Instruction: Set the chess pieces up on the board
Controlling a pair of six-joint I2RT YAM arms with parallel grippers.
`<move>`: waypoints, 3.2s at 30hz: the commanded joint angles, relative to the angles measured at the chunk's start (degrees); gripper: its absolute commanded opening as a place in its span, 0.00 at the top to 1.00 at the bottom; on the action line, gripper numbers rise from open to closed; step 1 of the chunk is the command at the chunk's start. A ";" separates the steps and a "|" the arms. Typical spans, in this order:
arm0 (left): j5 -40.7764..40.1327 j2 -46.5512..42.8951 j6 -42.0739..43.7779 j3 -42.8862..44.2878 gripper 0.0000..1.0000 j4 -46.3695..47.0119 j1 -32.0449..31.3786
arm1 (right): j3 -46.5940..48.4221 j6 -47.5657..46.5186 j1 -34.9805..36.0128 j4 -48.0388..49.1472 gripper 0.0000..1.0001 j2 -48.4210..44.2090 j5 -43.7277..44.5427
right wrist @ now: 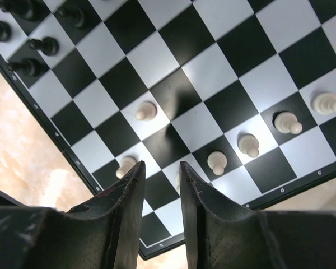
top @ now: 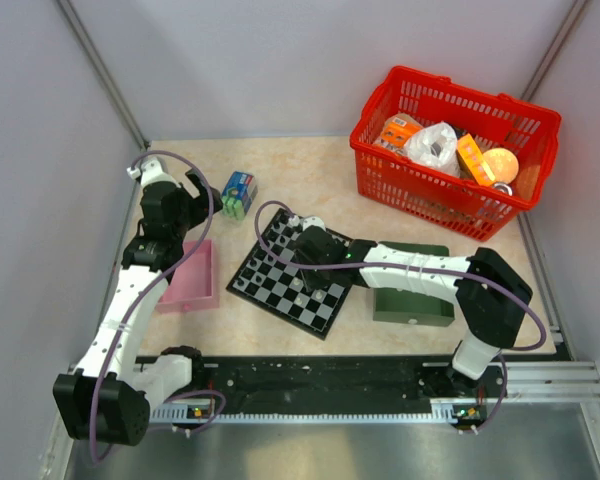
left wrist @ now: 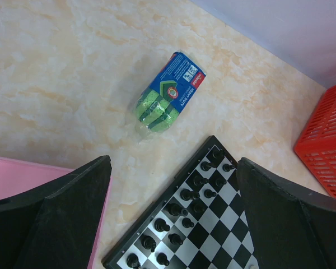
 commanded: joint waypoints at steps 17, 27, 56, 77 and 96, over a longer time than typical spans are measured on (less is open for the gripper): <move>-0.29 -1.68 -0.11 -0.01 0.01 2.69 0.57 | 10.99 -1.55 0.60 1.78 0.66 8.54 -2.64; -0.30 -1.41 0.06 0.16 0.01 2.69 0.75 | 12.57 -1.63 0.69 0.81 0.67 12.14 -2.38; 0.32 -1.50 -0.38 -0.54 0.01 2.87 0.93 | 3.00 -0.58 0.95 0.73 0.87 -0.15 -0.79; 1.20 -1.24 -0.91 -0.63 0.01 3.40 0.93 | -2.46 0.48 4.47 0.47 0.88 -1.39 -0.88; 1.11 -1.32 -0.99 -0.72 0.01 3.40 0.93 | -2.45 -0.14 4.56 -0.42 0.88 0.19 -2.81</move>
